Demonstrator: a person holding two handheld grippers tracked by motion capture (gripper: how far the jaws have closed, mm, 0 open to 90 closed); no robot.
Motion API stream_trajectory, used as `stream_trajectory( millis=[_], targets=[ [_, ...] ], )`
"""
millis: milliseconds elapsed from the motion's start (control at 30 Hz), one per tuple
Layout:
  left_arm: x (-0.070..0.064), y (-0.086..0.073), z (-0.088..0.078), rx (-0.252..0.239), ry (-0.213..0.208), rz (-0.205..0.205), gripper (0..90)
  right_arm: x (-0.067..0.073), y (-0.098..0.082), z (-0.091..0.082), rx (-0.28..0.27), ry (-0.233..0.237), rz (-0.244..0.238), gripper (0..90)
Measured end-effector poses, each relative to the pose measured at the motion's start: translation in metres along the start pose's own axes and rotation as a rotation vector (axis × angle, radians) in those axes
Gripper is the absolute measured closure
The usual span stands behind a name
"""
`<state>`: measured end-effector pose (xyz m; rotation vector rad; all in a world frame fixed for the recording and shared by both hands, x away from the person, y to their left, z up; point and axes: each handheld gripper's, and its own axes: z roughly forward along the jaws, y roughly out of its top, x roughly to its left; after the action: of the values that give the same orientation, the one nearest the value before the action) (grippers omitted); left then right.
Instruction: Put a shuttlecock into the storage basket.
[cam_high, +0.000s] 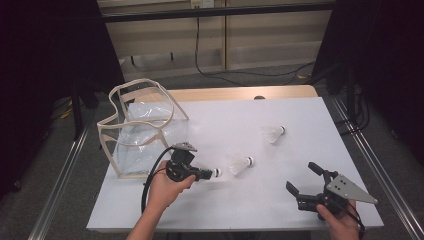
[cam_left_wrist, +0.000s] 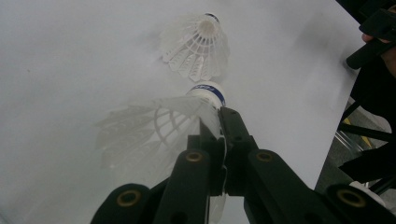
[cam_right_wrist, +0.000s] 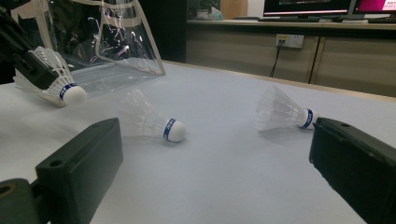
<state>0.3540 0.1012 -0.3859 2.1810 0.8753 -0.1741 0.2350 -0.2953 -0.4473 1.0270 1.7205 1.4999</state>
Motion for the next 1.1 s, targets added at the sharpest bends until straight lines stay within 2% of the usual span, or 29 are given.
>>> stream_trajectory(
  millis=[633, 667, 700, 733, 1067, 1100],
  targets=[
    [-0.002, 0.009, -0.004, 0.0, -0.001, 0.005, 89.6, -0.004, 0.0, 0.001, -0.002, -0.013, 0.004, 1.2],
    [-0.002, 0.009, -0.004, 0.0, -0.012, 0.007, 89.6, -0.004, 0.0, 0.002, -0.001, -0.013, 0.005, 1.2],
    [-0.003, 0.009, -0.004, 0.002, 0.005, 0.003, 89.6, -0.004, 0.0, 0.002, 0.001, -0.014, 0.007, 1.2],
    [-0.002, 0.01, -0.005, 0.001, -0.007, 0.004, 89.6, -0.004, 0.0, 0.002, 0.001, -0.014, 0.007, 1.2],
    [-0.003, 0.015, -0.008, 0.014, 0.001, 0.006, 89.7, -0.004, 0.0, 0.003, 0.001, -0.011, 0.001, 1.2],
    [-0.003, 0.015, -0.008, 0.011, -0.013, 0.005, 89.7, -0.004, 0.0, 0.003, 0.001, -0.01, 0.002, 1.2]
  ],
)
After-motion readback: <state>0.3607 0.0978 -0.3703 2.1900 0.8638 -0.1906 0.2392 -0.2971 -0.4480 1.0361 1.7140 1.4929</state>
